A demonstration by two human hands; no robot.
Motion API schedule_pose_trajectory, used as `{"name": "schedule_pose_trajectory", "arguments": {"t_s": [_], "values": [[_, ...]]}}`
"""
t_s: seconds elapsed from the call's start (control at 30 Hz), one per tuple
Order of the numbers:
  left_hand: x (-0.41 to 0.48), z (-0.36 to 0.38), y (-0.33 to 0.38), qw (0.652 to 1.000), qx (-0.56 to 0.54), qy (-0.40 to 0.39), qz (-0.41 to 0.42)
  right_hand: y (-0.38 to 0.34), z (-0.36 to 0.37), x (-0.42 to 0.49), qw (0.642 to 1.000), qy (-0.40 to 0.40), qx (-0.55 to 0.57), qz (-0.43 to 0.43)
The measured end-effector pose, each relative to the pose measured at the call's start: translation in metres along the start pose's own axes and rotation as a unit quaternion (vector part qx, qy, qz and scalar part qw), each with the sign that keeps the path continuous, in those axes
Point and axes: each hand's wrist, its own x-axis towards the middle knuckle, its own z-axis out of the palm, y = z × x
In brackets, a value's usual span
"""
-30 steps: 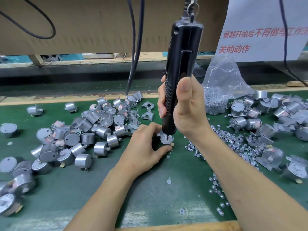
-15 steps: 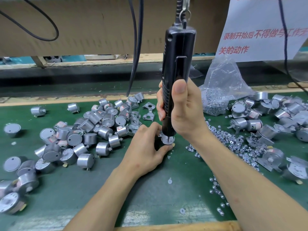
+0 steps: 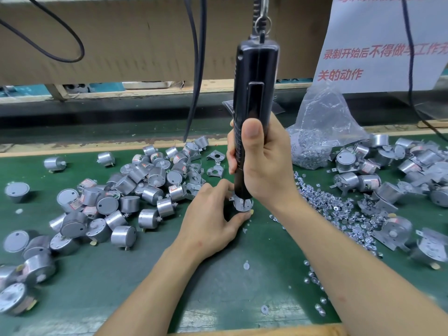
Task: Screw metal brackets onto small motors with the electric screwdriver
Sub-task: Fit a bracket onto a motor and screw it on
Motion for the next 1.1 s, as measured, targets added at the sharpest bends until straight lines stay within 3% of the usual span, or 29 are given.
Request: {"name": "schedule_pose_trajectory", "arguments": {"t_s": [0.23,0.33,0.67,1.1], "values": [[0.001,0.004,-0.004,1.000,-0.002,-0.011,-0.012,-0.013,-0.009,0.010,0.998,-0.031,0.045,-0.008],[0.000,0.006,-0.005,1.000,-0.004,-0.015,-0.008,-0.016,-0.025,0.018,0.999,-0.008,0.039,-0.017],[0.000,0.005,-0.004,0.999,-0.019,-0.024,-0.007,0.003,-0.046,0.022,0.996,-0.015,0.042,0.074],[0.003,0.007,-0.002,0.998,-0.043,-0.005,-0.046,0.013,-0.042,0.018,0.994,-0.036,0.049,0.093]]}}
